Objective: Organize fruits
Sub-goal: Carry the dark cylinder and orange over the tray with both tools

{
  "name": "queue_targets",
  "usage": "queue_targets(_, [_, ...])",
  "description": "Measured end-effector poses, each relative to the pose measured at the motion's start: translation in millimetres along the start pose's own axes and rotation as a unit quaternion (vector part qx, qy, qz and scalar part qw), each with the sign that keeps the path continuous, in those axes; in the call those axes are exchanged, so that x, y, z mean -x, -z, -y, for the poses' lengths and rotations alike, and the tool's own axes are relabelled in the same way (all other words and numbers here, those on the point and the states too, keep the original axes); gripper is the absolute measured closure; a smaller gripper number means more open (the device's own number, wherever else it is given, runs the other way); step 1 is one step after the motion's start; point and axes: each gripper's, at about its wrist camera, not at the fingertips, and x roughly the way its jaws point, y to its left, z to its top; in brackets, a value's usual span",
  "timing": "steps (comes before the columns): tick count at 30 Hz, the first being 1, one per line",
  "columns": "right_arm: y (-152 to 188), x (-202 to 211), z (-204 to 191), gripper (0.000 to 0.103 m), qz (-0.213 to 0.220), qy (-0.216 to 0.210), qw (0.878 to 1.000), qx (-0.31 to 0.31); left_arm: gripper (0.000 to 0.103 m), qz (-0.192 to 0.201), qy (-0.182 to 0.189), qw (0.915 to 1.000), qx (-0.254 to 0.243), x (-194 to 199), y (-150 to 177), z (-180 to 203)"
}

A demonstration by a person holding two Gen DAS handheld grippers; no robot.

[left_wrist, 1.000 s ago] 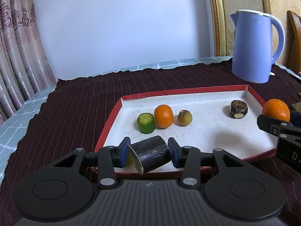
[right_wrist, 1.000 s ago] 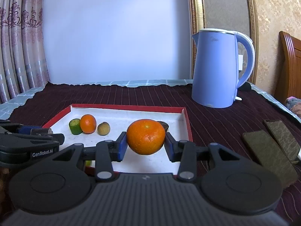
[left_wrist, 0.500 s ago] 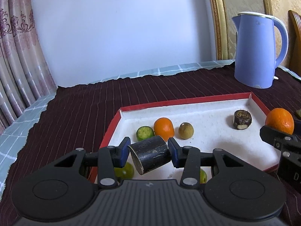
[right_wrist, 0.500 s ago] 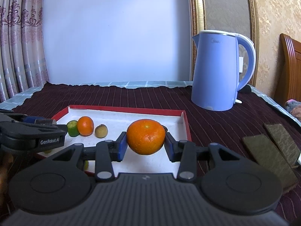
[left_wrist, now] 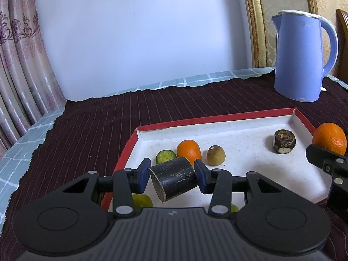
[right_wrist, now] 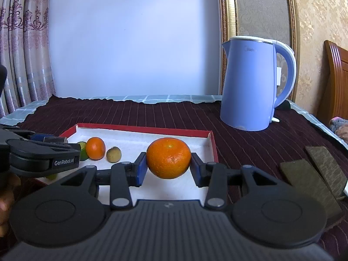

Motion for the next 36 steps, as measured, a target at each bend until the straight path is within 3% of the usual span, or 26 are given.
queue_targets(36, [-21.3, -63.6, 3.2, 0.063, -0.03, 0.011, 0.999, 0.013, 0.06, -0.025, -0.017, 0.9995, -0.009, -44.9, -17.9, 4.9])
